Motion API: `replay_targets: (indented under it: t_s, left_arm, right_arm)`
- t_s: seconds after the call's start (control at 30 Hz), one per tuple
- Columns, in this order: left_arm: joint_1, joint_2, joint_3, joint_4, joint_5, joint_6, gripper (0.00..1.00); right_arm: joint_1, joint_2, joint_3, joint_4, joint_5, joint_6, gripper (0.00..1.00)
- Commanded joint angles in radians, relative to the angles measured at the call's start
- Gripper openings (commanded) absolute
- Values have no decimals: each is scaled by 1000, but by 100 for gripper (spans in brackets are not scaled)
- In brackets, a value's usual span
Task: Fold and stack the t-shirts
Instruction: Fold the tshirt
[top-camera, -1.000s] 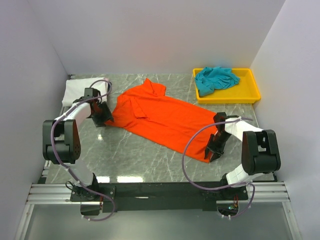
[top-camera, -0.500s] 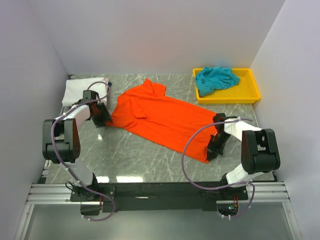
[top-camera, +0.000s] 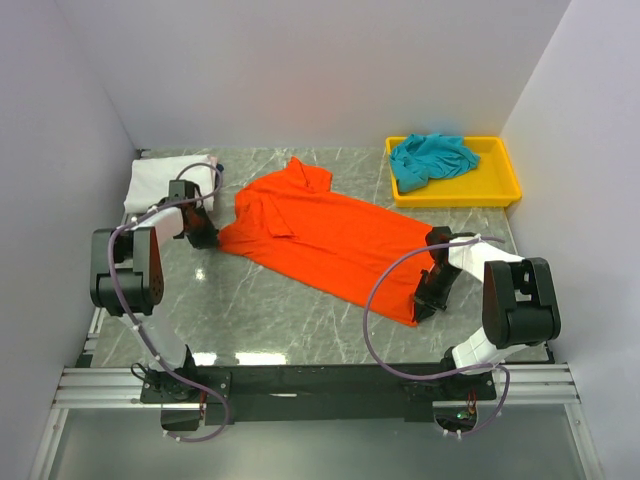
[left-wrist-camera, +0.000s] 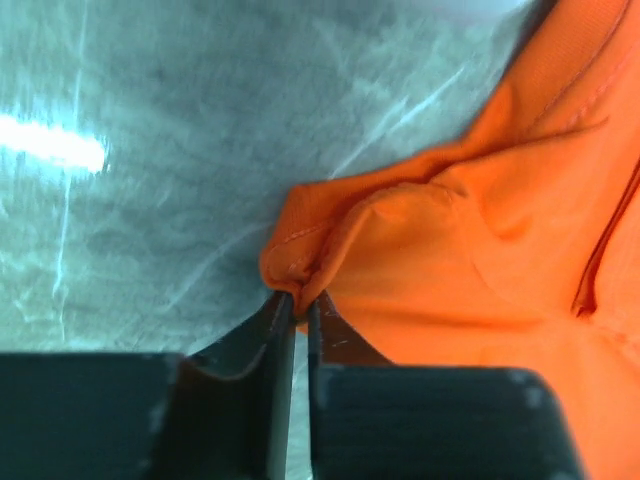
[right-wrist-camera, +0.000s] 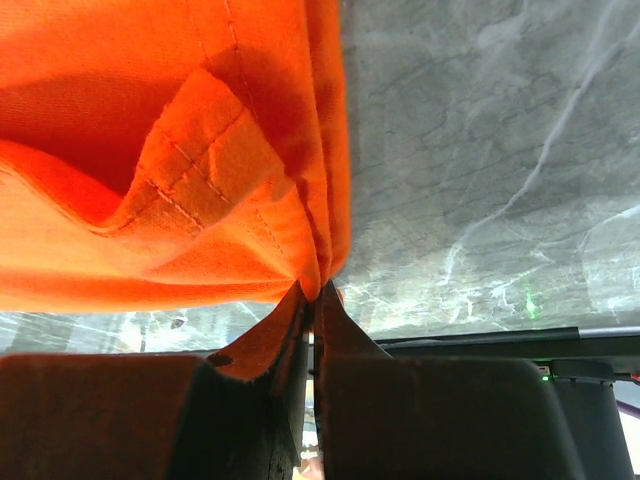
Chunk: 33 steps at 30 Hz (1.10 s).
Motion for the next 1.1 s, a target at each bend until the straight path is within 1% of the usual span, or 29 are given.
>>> replay_targets:
  t_s: [0.0,0.03,0.1,0.27,0.3,0.37,0.47,0.53,0.57,0.6,0.67,0.7,0.77,0.8,0.9,1.0,1.07]
  left_arm:
    - [2,33,58,-4,-71,39,8]
    - [2,33,69,-14,-84,49,3]
    - [2,24,91,-40,-124,72,0]
    - [4,-23,91,-80,-137,101,0]
    - [2,-32,88,-90,-167,99,0]
    - [2,-54,77,-117,-181,98,1]
    - [1,-83,63,-165,-204,75,4]
    - [4,-106,55,-208,-224,64,10]
    - [2,-115,51,-223,-229,58,15]
    - [2,-126,48,-234,-235,50,28]
    - [4,-164,37,-263,-252,46,37]
    - [4,-177,38,-271,-258,44,47]
    - [2,-207,55,-295,-264,44,56]
    - [1,-215,64,-303,-264,44,61]
    - [-11,-224,121,-321,-247,41,64]
    - [-44,-220,167,-300,-198,34,64]
    - [-126,-201,190,-283,-177,26,63]
  right_arm:
    - [7,-21,-17,-20,74,-8,0]
    - [9,-22,-15,-26,77,-7,0]
    - [7,-33,-9,-43,87,-4,0]
    - [7,-56,2,-85,107,1,0]
    - [7,-58,-1,-88,107,0,0]
    - [12,-61,-6,-100,105,1,0]
    - [27,-62,-12,-111,102,3,0]
    - [49,-62,-15,-126,99,7,0]
    - [56,-65,-17,-131,99,15,0]
    - [63,-71,-15,-137,100,19,0]
    - [84,-79,-5,-160,97,32,1]
    - [90,-91,5,-169,94,36,15]
    - [99,-111,43,-209,96,41,30]
    - [98,-134,60,-226,105,44,39]
    - [98,-174,147,-295,140,44,48]
    - [93,-186,222,-319,166,36,51]
    - [87,-183,244,-287,160,27,51]
